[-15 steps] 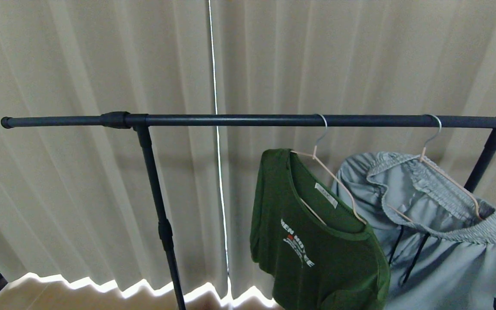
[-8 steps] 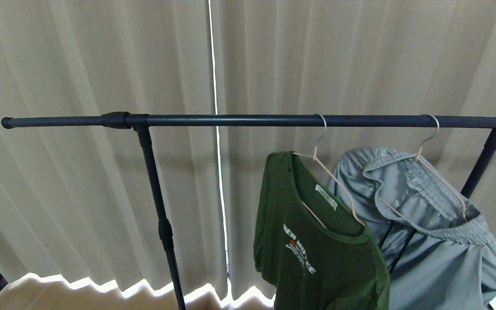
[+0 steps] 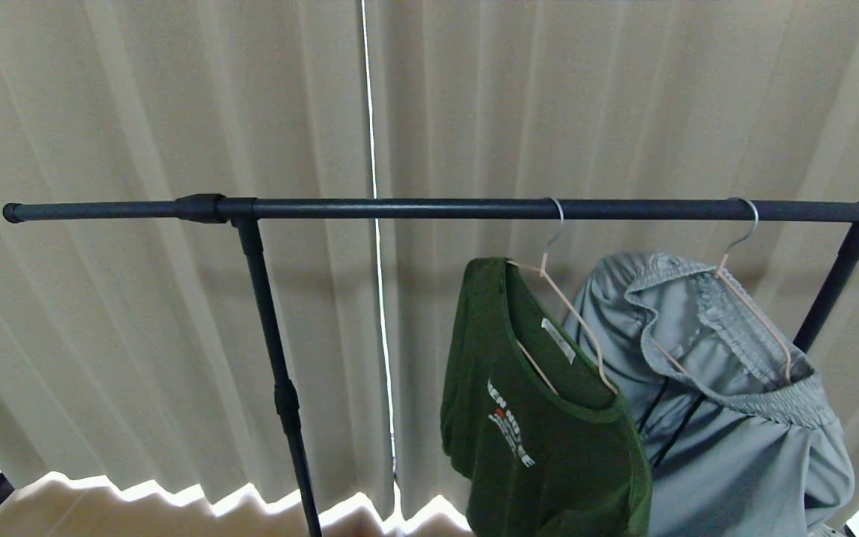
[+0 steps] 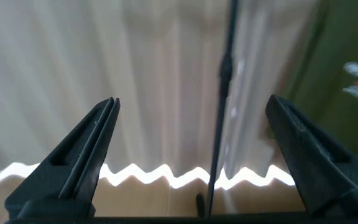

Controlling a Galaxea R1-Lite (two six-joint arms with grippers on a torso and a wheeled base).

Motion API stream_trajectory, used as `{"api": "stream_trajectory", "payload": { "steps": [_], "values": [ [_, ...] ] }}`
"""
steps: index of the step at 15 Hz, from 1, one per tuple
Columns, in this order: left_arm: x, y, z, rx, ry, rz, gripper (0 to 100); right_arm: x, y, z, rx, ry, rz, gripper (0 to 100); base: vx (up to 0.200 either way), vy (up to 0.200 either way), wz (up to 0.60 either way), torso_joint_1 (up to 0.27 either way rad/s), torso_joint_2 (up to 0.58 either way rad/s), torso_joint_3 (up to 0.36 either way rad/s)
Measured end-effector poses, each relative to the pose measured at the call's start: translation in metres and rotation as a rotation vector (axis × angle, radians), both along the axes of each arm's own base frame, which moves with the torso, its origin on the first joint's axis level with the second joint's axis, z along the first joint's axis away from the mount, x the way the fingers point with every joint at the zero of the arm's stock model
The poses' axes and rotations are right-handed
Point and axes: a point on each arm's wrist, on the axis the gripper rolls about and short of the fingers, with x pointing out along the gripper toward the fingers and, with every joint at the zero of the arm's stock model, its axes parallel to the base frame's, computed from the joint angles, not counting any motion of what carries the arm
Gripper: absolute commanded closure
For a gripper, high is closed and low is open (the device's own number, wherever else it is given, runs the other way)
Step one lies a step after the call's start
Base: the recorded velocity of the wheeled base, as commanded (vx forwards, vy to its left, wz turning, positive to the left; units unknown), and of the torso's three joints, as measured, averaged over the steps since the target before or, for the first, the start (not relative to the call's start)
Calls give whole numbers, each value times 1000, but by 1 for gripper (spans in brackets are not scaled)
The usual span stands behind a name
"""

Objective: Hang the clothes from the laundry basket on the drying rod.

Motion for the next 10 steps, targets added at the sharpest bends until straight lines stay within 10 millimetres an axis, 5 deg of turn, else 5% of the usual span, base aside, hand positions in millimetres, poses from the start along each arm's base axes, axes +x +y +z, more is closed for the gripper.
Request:
{"api": "stream_trajectory", "payload": {
  "steps": [10],
  "values": [
    [-2,0,-1,-19,-24,-1,0,4,0,-11,138,-58,-10,0,0,0,0,0,0,0]
  ]
}}
